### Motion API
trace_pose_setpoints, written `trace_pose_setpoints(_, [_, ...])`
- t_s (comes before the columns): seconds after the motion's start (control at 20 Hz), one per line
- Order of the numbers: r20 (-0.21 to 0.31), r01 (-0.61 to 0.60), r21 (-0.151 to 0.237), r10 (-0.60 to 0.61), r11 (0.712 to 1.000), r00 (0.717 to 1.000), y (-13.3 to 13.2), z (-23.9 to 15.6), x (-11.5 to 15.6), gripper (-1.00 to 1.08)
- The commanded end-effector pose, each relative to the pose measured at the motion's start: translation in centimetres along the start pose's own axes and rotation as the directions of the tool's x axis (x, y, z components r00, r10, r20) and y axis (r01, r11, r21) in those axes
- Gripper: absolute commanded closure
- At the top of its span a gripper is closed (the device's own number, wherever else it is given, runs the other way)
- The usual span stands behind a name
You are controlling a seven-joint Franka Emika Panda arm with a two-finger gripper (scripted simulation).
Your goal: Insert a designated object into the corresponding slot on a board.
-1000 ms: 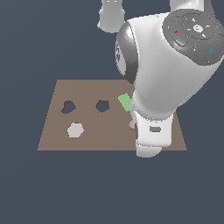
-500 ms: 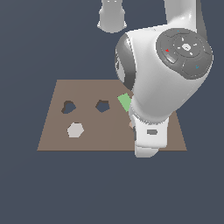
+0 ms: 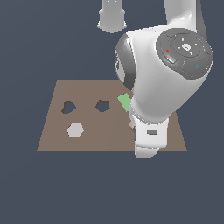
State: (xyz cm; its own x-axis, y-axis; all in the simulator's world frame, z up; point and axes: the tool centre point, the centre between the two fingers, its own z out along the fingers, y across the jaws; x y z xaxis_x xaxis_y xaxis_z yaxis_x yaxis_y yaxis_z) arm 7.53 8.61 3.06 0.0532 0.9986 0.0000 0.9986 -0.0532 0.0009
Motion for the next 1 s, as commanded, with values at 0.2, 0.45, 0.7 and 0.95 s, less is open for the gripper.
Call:
trace_pose_setpoints(0.2, [0.0,0.0,0.002,0.0,1.0,1.0,0.0,-0.2,0.0,1.08])
trace_pose_setpoints(0.45, [0.0,-0.043,0.001,0.043,0.999,0.999,0.2,-0.3,-1.4,1.08])
trace_pose_setpoints(0.7, [0.0,-0.168,0.001,0.168,0.986,0.986,0.5,-0.4,-5.6,1.08])
trace_pose_setpoints(0.95, [0.001,-0.338,0.0,0.338,0.941,0.941,0.0,-0.6,-11.4,1.08])
